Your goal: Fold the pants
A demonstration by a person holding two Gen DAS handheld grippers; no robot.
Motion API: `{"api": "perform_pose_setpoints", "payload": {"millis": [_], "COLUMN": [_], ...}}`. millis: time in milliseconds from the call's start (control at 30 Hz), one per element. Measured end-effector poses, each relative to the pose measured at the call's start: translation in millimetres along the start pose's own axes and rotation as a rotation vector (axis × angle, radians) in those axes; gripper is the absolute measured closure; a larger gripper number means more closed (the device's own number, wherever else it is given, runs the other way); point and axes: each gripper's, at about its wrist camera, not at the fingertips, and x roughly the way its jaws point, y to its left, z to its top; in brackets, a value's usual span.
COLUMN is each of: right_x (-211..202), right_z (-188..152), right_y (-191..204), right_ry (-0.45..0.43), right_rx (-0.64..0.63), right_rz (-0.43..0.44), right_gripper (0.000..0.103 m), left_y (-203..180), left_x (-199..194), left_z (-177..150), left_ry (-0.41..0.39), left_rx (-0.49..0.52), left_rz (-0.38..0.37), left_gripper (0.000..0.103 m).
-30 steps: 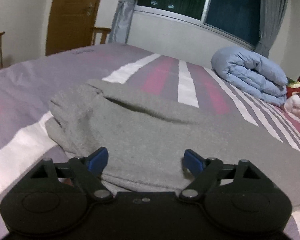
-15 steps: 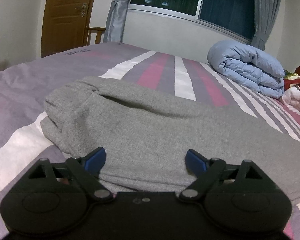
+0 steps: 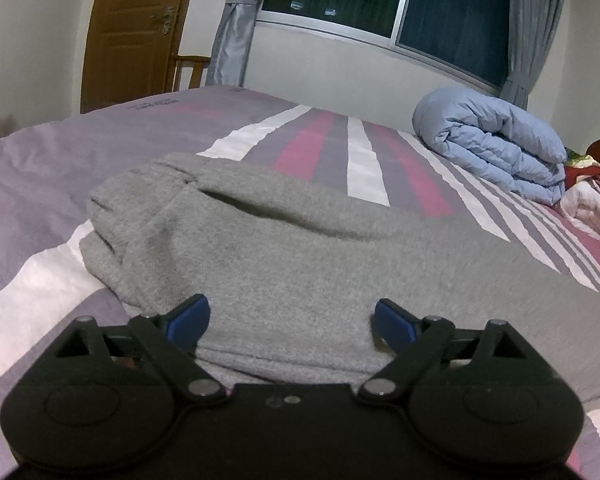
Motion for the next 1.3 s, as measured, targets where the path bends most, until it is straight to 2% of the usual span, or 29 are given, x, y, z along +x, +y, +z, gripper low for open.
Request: {"api": "perform_pose_setpoints", "payload": {"millis": [67, 100, 133, 233, 400, 467, 500, 567, 600, 767, 867, 967, 1000, 1100, 1233, 1300], "right_x": [-1.1, 1.1, 0.9, -5.1, 15.7, 28.9, 34.9, 43.7, 45.7, 12.2, 5.3, 22.9, 27.7, 25.2, 17.7, 22.4], "right_z": [-1.0, -2.5, -3.2, -6.1, -9.1, -9.1, -9.0, -9.2, -9.5, -12.3, -7.2, -6.4, -7.0, -8.8, -4.8, -2.6], "right_y": [1.1, 2.3, 2.9, 6.6, 2.9, 7.0, 10.8, 16.3, 19.6, 44.5, 40.4, 15.4, 6.1, 9.3, 25.2, 25.2], "right_ry": [0.003, 0.013, 0.016, -0.013, 0.054, 0.077, 0.084, 0.111, 0.127, 0.078, 0.073, 0.093, 0.109, 0.085, 0.041, 0.06], "right_rx": [-0.004, -0.007, -0.008, -0.015, 0.013, -0.012, -0.029, -0.046, -0.055, -0.131, -0.142, -0.113, -0.086, -0.103, -0.186, -0.202], "right_rz": [0.01, 0.015, 0.011, 0.02, 0.004, -0.023, -0.041, -0.066, -0.072, 0.017, -0.012, -0.107, -0.115, -0.088, -0.01, -0.032], "right_gripper": [0.048, 0.059, 0.062, 0.062, 0.062, 0.062, 0.066, 0.09, 0.097, 0.098, 0.098, 0.098, 0.098, 0.098, 0.098, 0.098], "left_y": [0.6, 1.2, 1.4, 1.9, -0.3, -0.3, 0.5, 0.8, 0.7, -0.2, -0.5, 0.7, 1.1, 1.1, 2.0, 2.4], "left_x": [-0.7, -1.0, -2.3, -4.9, -0.3, 0.2, -0.1, 0.4, 0.6, 0.8, 0.9, 0.3, 0.0, -0.1, -0.5, -0.4], "left_z": [0.6, 0.8, 1.6, 2.6, 2.0, 1.9, 1.9, 1.9, 1.9, 1.8, 1.7, 1.6, 1.1, 0.6, 0.4, 0.5], "left_ry": [-0.004, -0.006, -0.011, -0.021, -0.006, -0.004, -0.004, -0.003, -0.002, -0.002, -0.002, -0.002, -0.002, 0.0, 0.0, 0.001], "left_rx": [-0.006, -0.009, -0.013, -0.017, -0.004, -0.002, -0.003, -0.003, -0.002, -0.003, -0.002, -0.005, -0.006, 0.002, 0.003, 0.004], "left_rz": [-0.003, -0.004, -0.003, -0.007, 0.0, -0.001, -0.002, -0.002, -0.001, -0.003, -0.003, -0.009, -0.009, -0.005, -0.006, -0.006], "left_gripper": [0.02, 0.02, 0.02, 0.02, 0.02, 0.019, 0.019, 0.019, 0.019, 0.019, 0.018, 0.019, 0.019, 0.019, 0.018, 0.018]}}
